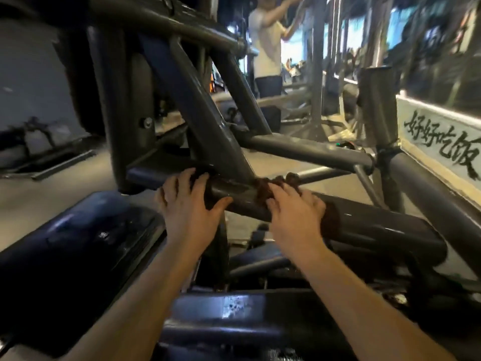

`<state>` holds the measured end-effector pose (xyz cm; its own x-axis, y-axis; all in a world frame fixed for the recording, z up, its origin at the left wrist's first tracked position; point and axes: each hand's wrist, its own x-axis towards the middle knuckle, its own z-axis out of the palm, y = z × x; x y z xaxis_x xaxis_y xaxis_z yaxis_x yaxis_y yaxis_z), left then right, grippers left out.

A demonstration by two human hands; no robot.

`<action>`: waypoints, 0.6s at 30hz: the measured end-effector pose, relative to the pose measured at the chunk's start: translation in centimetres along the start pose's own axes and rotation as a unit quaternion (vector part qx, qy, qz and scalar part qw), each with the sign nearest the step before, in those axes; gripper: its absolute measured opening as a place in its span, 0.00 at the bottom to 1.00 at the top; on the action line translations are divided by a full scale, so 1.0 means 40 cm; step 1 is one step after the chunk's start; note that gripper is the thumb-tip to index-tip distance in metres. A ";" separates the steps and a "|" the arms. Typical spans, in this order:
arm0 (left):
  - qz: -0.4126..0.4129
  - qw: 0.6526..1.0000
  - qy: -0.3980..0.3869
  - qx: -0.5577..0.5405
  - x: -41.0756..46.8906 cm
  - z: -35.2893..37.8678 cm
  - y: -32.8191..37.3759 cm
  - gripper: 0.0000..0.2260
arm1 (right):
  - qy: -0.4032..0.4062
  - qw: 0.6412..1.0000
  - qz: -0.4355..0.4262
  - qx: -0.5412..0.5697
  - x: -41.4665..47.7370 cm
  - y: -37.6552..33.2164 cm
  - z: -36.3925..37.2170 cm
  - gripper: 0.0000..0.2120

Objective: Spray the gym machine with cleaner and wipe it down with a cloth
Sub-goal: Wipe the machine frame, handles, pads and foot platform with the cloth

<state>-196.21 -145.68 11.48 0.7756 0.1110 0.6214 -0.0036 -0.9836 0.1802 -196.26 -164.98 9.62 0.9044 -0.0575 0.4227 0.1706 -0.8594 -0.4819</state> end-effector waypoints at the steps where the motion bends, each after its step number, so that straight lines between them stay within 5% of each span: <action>1: 0.011 1.000 -0.001 0.011 0.006 -0.004 -0.006 0.29 | 0.010 0.999 0.002 0.032 0.001 0.010 -0.012 0.16; 5: 0.029 0.999 0.002 -0.016 -0.007 -0.035 -0.019 0.24 | 0.035 0.989 -0.025 0.142 -0.006 0.012 -0.037 0.13; 7: 0.029 0.983 -0.034 -0.181 -0.032 -0.061 -0.012 0.18 | 0.051 0.963 -0.040 0.260 -0.009 -0.018 -0.054 0.14; 10: -0.043 0.887 -0.120 -0.444 -0.077 -0.089 0.019 0.11 | 0.017 0.920 -0.014 0.391 -0.014 -0.077 -0.081 0.14; 14: -0.090 0.796 -0.152 -0.578 -0.090 -0.091 0.031 0.12 | -0.031 0.891 -0.001 0.454 -0.034 -0.131 -0.077 0.07; 18: -0.111 0.767 -0.144 -0.615 -0.101 -0.104 0.035 0.11 | -0.092 0.867 0.004 0.489 -0.060 -0.154 -0.062 0.09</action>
<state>-202.00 -146.92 12.39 0.9498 0.0463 0.3093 -0.3072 -0.0470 0.9505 -200.46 -160.80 13.47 0.9391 0.0976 0.3294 0.3320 -0.0116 -0.9432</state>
